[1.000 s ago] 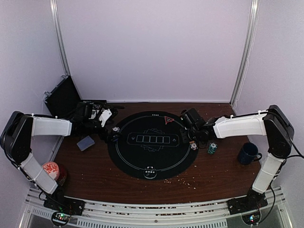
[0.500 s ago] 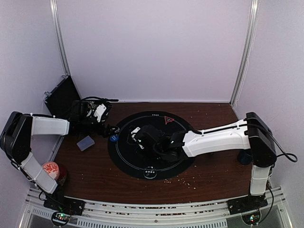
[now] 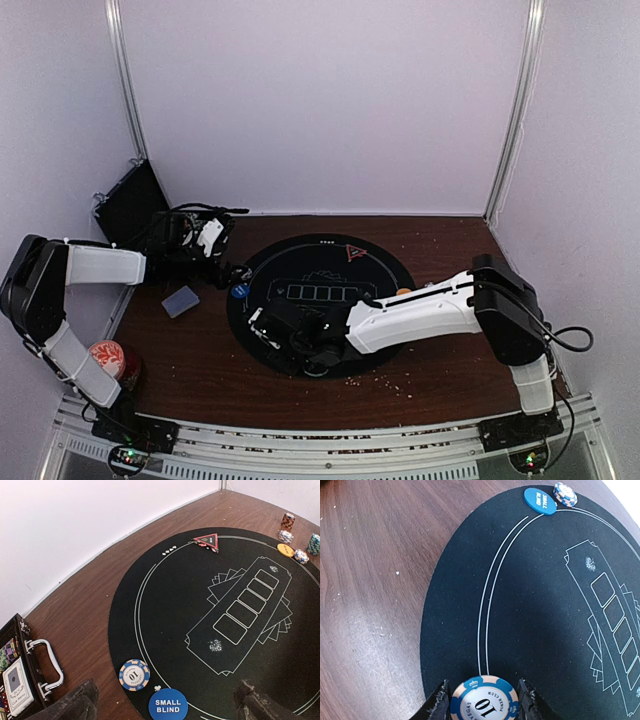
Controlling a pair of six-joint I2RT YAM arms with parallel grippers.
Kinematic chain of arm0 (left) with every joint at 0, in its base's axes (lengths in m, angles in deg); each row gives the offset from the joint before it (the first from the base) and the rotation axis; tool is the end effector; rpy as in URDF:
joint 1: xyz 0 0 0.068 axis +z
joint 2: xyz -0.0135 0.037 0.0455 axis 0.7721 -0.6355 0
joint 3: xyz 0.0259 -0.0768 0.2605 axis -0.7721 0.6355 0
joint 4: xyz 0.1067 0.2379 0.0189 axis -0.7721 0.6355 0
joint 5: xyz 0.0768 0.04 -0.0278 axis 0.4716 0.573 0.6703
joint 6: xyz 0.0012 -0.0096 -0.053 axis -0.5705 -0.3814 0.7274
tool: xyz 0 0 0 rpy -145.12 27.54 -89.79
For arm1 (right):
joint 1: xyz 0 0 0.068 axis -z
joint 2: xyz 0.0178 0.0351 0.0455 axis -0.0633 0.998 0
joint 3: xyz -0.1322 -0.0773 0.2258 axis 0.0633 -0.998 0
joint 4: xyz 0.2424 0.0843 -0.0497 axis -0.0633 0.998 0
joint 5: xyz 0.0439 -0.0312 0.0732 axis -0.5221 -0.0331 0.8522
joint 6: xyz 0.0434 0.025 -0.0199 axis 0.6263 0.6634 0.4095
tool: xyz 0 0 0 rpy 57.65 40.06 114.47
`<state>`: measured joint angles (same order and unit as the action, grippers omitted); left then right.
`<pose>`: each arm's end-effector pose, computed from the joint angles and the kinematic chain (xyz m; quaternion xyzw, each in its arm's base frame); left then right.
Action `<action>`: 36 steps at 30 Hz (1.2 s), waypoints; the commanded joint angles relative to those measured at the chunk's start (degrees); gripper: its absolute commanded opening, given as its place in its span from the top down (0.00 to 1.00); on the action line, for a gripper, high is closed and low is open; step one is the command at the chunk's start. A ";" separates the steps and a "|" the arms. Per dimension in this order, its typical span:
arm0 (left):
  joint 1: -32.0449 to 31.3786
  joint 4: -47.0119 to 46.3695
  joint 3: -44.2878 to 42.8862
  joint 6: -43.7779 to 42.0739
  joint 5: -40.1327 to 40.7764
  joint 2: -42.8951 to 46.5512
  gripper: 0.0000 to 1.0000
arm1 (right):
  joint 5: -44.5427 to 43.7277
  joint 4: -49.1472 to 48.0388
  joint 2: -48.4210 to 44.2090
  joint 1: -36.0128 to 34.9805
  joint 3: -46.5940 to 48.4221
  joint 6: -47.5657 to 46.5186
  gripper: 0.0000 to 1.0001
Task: Distribute texas hold em gaming equipment
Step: Place the poker chips pile in the dealer area.
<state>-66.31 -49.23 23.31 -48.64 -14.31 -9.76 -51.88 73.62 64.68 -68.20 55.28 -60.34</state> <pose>0.3165 -0.1053 0.2003 0.3191 0.7970 -0.2044 0.4703 0.1541 0.4431 0.1594 -0.4793 0.8067 0.1194 0.3244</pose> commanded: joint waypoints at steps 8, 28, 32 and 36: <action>0.39 -2.85 0.33 0.22 -0.72 0.41 0.02 | 3.35 1.17 0.77 -0.23 -1.72 -2.08 0.56; 0.47 -2.75 0.24 0.11 -0.96 0.41 0.02 | 0.73 2.33 2.88 -0.23 -1.07 -2.10 0.50; 0.43 -2.74 0.25 0.15 -1.06 0.43 0.02 | 0.20 2.37 3.27 -0.15 -0.52 -1.96 0.47; 0.39 -2.75 0.33 0.16 -1.07 0.50 0.02 | 1.09 2.53 3.53 0.25 -0.08 -1.44 0.44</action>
<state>-66.31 -49.23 23.31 -48.64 -14.42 -9.76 -50.39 74.89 66.26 -68.18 54.19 -61.81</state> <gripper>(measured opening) 0.978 0.551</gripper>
